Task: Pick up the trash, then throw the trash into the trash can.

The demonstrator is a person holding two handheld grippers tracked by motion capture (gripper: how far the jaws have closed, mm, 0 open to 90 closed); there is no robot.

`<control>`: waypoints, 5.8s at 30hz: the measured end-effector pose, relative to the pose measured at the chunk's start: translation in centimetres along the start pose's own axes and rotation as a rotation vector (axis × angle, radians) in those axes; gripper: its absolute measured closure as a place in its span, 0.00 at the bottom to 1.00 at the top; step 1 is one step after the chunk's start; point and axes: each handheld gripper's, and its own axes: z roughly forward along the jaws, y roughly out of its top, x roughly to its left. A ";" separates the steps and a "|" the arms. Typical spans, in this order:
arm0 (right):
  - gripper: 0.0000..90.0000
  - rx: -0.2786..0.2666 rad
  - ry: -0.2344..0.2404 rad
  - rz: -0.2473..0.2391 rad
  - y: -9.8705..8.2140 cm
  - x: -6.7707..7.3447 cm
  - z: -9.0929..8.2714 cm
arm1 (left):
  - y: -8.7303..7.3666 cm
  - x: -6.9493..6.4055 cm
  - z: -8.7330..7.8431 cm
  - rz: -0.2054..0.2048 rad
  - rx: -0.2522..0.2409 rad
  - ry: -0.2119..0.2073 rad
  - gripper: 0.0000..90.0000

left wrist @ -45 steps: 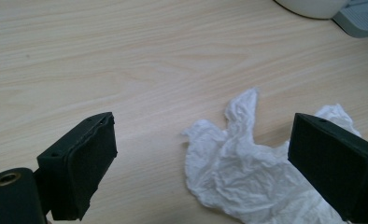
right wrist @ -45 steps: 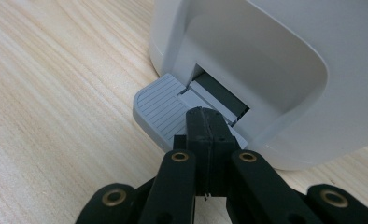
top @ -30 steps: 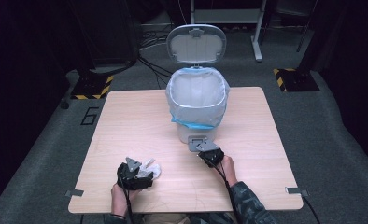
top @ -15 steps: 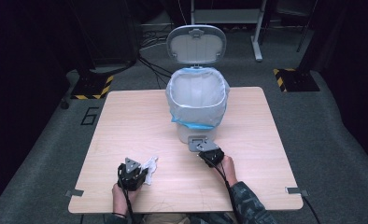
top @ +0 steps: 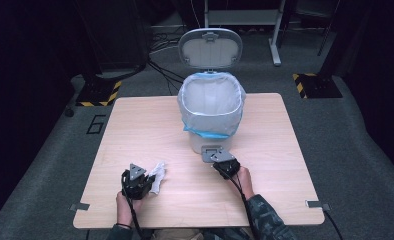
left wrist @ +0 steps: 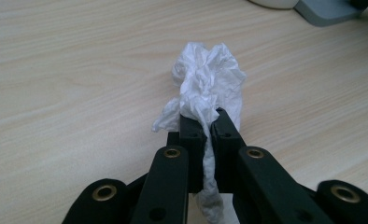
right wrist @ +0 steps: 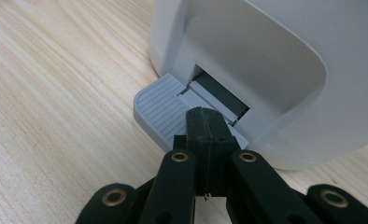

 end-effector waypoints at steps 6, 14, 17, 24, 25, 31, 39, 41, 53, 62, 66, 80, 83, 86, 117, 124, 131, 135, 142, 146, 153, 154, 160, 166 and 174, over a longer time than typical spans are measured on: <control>1.00 0.000 0.000 0.000 0.0 0.0 0.0 | 1.1 0.3 -0.6 0.016 -0.013 0.002 0.95; 1.00 -0.002 0.003 0.003 0.0 0.0 0.0 | 2.6 0.7 -1.3 0.039 -0.038 0.012 0.95; 1.00 -0.002 0.003 0.004 0.0 0.0 0.0 | 3.2 0.8 -1.6 0.043 -0.048 0.017 0.95; 1.00 -0.004 0.003 0.003 0.0 0.0 0.0 | 4.5 0.9 -2.1 0.074 -0.068 0.028 0.95; 1.00 -0.004 0.003 0.003 0.0 -0.1 0.0 | 4.8 0.9 -2.2 0.076 -0.072 0.029 0.95; 1.00 -0.005 0.005 0.008 0.0 -0.1 0.0 | 5.9 0.9 -2.7 0.095 -0.088 0.034 0.95; 1.00 -0.005 0.007 0.010 0.0 -0.1 0.0 | 6.9 0.9 -3.2 0.114 -0.106 0.042 0.95; 1.00 -0.005 0.007 0.009 0.0 -0.1 0.0 | 7.3 0.8 -3.4 0.120 -0.113 0.043 0.95; 1.00 -0.005 0.011 0.013 -0.1 -0.2 0.0 | 10.2 0.3 -4.7 0.175 -0.158 0.053 0.95; 1.00 -0.002 0.015 0.026 -0.1 -0.2 0.0 | 11.6 0.1 -5.2 0.198 -0.184 0.060 0.95; 1.00 -0.002 0.014 0.019 -0.1 -0.2 0.0 | 12.3 0.0 -5.6 0.210 -0.196 0.063 0.95; 1.00 -0.002 0.009 0.027 -0.1 0.0 -0.1 | 15.2 -0.4 -6.5 0.260 -0.224 0.072 0.95; 1.00 -0.002 0.008 0.026 -0.1 0.0 -0.1 | 16.0 -0.5 -6.7 0.274 -0.230 0.076 0.95; 1.00 -0.004 0.007 0.019 -0.1 -0.1 -0.1 | 16.7 -0.7 -6.9 0.287 -0.239 0.073 0.95; 1.00 -0.012 0.013 0.032 0.0 0.1 0.0 | 23.7 -4.0 -7.9 0.416 -0.292 0.025 0.95; 1.00 -0.013 0.013 0.022 0.0 0.0 -0.1 | 25.4 -4.7 -7.3 0.441 -0.285 0.010 0.95; 1.00 -0.019 0.007 0.017 0.0 0.0 -0.1 | 26.8 -5.5 -6.6 0.479 -0.268 0.006 0.95; 1.00 -0.016 0.002 0.017 0.0 0.1 -0.1 | 27.1 -5.8 -6.0 0.480 -0.264 0.000 0.95; 1.00 -0.010 -0.011 0.024 0.0 0.1 -0.2 | 28.0 -6.6 -5.0 0.496 -0.253 -0.011 0.95; 1.00 -0.008 -0.011 0.024 0.0 0.1 -0.2 | 28.3 -7.0 -4.5 0.499 -0.246 -0.017 0.95; 1.00 -0.010 -0.012 0.025 0.0 0.2 -0.2 | 29.2 -7.5 -3.8 0.514 -0.238 -0.025 0.95; 1.00 -0.009 -0.014 0.024 0.0 0.2 -0.2 | 29.3 -7.5 -3.6 0.508 -0.234 -0.027 0.95; 1.00 -0.005 -0.018 0.017 0.0 0.1 -0.2 | 30.0 -7.8 -2.7 0.509 -0.216 -0.029 0.95; 1.00 -0.006 -0.017 0.015 0.0 0.1 -0.2 | 30.7 -8.3 -2.1 0.527 -0.203 -0.031 0.95; 1.00 0.001 -0.026 0.002 0.0 0.0 -0.2 | 31.3 -9.0 -1.4 0.564 -0.172 -0.023 0.95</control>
